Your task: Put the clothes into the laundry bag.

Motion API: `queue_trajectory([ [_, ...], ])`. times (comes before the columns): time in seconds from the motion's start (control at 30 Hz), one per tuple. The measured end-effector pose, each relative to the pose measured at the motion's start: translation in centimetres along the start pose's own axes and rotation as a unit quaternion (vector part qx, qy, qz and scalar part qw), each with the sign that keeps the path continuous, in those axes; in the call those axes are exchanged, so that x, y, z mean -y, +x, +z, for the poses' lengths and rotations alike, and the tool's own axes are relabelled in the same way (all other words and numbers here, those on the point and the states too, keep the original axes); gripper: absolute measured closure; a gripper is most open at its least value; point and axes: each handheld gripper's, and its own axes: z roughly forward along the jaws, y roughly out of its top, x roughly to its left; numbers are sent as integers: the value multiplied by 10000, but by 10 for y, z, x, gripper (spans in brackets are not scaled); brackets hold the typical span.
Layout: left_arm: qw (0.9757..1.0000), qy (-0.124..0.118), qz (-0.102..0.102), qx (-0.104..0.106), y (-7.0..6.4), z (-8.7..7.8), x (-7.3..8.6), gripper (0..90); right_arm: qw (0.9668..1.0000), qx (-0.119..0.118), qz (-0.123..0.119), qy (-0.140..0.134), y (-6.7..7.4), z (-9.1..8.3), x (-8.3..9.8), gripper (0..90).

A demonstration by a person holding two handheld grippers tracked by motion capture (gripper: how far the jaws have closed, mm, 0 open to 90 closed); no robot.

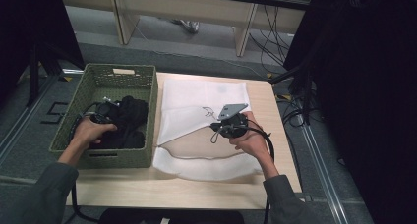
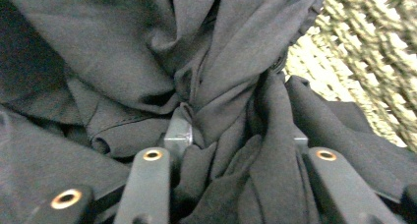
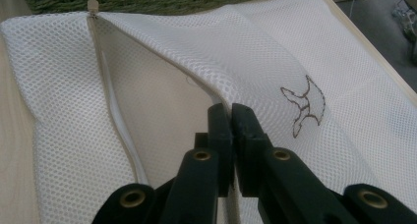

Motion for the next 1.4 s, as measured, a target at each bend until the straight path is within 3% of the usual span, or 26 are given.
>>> queue_trajectory([
  [0.27,9984,-436,-166,316,1,-18,-4,653,10000,-54,-60,-57,-2,-1,0,883],
  [0.43,9943,-802,-330,625,1,-37,-6,655,10000,-23,20,-67,-2,-1,0,883],
  [0.53,9923,-1002,-313,650,-1,-54,-8,655,10000,-17,42,-70,-2,-2,0,883],
  [0.67,9891,-1159,-339,837,-3,-69,-7,655,10000,-23,12,-82,-2,-2,0,883],
  [0.73,9887,-1212,-322,821,-4,-73,-7,655,9999,-80,7,-63,-3,-2,0,884],
  [0.83,9843,-1429,-343,977,-10,-87,-5,655,9999,-29,28,-98,-3,-2,0,883],
  [0.87,9843,-1429,-343,977,-10,-87,-5,655,9999,-29,28,-98,-3,-2,0,883],
  [0.9,9818,-1529,-350,1076,-12,-96,-5,655,9999,-40,33,-97,-3,-2,0,884],
  [0.97,9797,-1606,-307,1163,-16,-105,-5,654,9999,-36,27,-100,-3,-2,0,883],
  [1.4,9736,-1908,133,1249,-43,-158,-10,654,9999,-7,93,-106,-3,-3,0,883],
])
